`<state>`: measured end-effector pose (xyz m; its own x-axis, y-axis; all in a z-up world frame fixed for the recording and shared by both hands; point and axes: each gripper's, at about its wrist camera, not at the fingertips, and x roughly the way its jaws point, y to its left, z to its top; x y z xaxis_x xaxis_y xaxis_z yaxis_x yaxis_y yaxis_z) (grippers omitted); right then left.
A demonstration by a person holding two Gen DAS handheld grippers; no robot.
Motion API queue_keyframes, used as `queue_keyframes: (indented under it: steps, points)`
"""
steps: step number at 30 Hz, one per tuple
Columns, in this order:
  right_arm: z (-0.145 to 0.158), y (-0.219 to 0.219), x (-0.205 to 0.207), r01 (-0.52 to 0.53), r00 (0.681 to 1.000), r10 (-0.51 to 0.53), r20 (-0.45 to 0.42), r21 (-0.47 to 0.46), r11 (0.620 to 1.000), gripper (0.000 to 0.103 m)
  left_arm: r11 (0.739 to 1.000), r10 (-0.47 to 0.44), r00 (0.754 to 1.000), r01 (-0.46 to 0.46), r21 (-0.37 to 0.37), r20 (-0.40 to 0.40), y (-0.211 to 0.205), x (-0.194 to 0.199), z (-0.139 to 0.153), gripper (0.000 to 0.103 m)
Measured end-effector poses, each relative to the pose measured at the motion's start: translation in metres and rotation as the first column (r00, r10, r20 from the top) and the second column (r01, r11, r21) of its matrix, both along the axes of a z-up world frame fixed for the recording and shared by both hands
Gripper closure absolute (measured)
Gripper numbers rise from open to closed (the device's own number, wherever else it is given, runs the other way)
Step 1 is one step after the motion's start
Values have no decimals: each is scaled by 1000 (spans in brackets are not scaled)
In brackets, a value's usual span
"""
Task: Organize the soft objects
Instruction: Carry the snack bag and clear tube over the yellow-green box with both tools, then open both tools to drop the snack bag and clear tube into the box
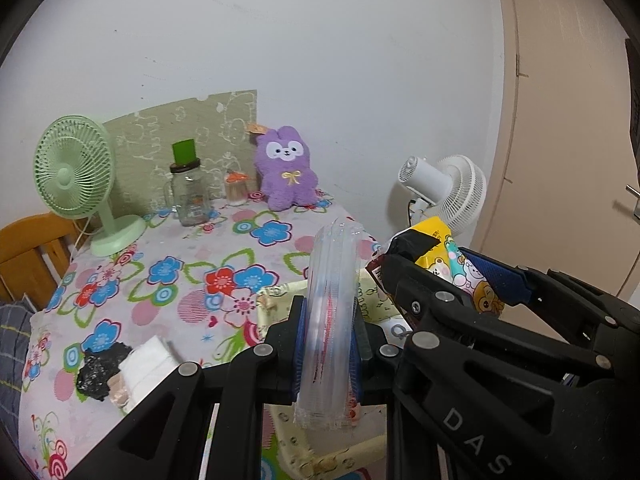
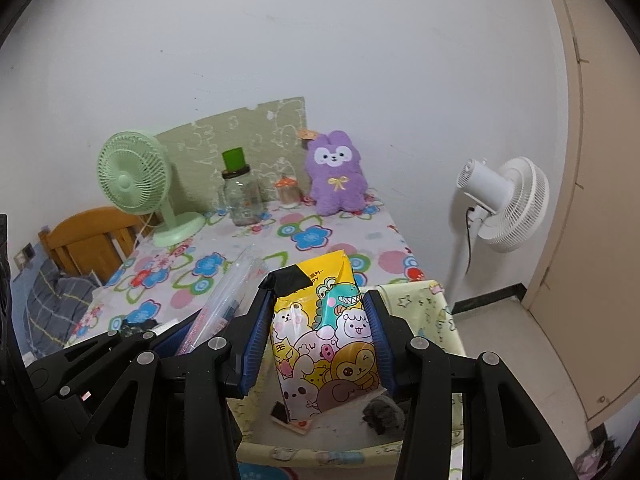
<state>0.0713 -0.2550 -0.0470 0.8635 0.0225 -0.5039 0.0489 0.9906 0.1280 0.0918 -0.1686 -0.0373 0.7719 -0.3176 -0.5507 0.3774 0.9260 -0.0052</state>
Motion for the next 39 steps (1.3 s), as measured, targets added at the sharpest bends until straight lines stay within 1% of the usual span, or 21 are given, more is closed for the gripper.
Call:
queue_keyframes:
  steps: [9,13,15,16,17,21,27,29,32,34,39]
  points:
    - [-14,-19,10,37,999,-37,-32,9,999,53,1000,-22,1000,22,14,-17,-18,12,-12,85]
    - [-22,-25,14,51,997,-50,-52,8,999,53,999,-12,999,13,31,-35,-24,17,-20,79]
    - [-26,-28,16,54,997,-53,-62,11,998,53,999,-2,999,4,44,-41,-26,19,-24,78]
    - [-29,-29,17,54,996,-52,-67,15,998,53,999,3,999,-1,50,-43,-27,19,-25,76]
    - [-30,-30,18,54,996,-52,-72,17,998,53,998,8,999,-5,57,-46,-28,20,-27,70]
    - [-39,-31,23,48,995,-46,-91,27,998,53,996,25,998,-21,85,-56,-29,23,-33,62]
    - [-45,-29,31,37,994,-33,-105,39,999,53,994,39,997,-32,105,-72,-27,27,-36,43]
    - [-46,-28,34,29,994,-24,-109,46,999,53,994,39,996,-31,109,-76,-26,28,-36,33]
    - [-48,-27,38,21,994,-15,-108,56,998,53,993,33,996,-24,115,-77,-26,28,-36,28]
    - [-50,-27,41,17,994,-10,-110,64,998,50,993,25,996,-15,119,-83,-27,29,-37,26]
    - [-54,-27,44,11,993,-1,-120,79,997,49,991,24,996,-12,134,-87,-28,30,-38,23]
